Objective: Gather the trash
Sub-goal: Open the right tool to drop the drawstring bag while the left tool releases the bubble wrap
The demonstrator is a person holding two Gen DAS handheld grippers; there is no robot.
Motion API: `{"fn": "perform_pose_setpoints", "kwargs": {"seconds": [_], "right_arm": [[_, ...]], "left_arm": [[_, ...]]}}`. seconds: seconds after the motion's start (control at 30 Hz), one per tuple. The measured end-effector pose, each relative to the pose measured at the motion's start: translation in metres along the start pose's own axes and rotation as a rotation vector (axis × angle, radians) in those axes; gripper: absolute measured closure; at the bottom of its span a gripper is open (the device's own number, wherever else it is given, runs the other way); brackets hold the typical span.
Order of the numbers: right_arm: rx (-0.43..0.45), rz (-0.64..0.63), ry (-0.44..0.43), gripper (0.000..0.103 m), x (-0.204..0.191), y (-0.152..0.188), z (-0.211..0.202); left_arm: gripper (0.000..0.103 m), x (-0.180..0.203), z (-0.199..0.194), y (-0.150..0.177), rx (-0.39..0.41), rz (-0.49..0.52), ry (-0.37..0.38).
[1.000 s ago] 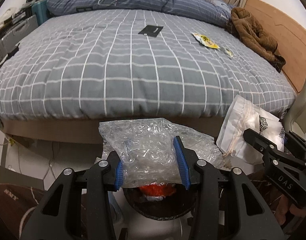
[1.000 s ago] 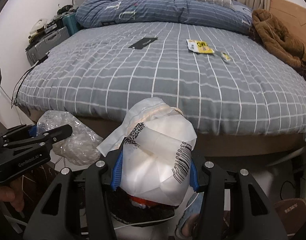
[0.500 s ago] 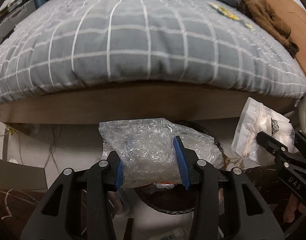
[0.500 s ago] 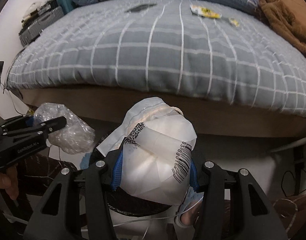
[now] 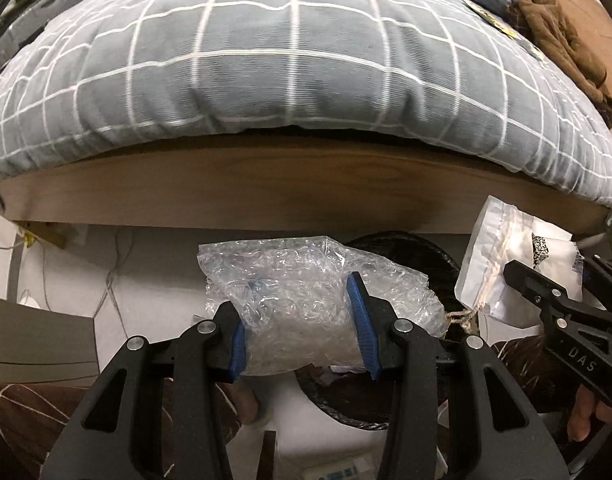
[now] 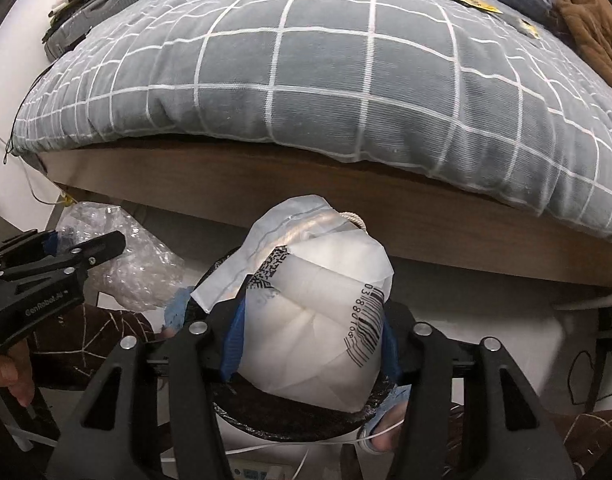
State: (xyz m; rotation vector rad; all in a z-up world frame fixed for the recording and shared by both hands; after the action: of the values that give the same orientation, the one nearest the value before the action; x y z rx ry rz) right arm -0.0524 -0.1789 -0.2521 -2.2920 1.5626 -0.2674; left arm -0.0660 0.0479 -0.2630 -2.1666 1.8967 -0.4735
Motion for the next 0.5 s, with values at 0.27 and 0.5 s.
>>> {"fn": "perform_pose_setpoints", "kwargs": {"seconds": [0.27, 0.5], "right_arm": [[0.000, 0.025, 0.046, 0.027, 0.016, 0.009, 0.000], [0.019, 0.089, 0.096, 0.012, 0.045, 0.016, -0.009]], "left_arm": [[0.060, 0.022, 0.002, 0.000, -0.008, 0.029, 0.010], [0.060, 0.058, 0.003, -0.002, -0.003, 0.081, 0.049]]}}
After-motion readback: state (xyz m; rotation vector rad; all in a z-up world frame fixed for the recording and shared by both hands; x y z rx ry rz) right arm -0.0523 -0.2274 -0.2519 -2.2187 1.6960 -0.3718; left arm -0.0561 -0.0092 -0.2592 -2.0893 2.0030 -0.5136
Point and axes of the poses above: each gripper's, at about its wrist camera, not at the fingertips, and z roughly the way its jaws point, x to its right, y to its underside, the point moved 7 cm from there along z, roughly the way its jaws point, and after that the axes turned 1 degree about y, right-handed, at the moved point
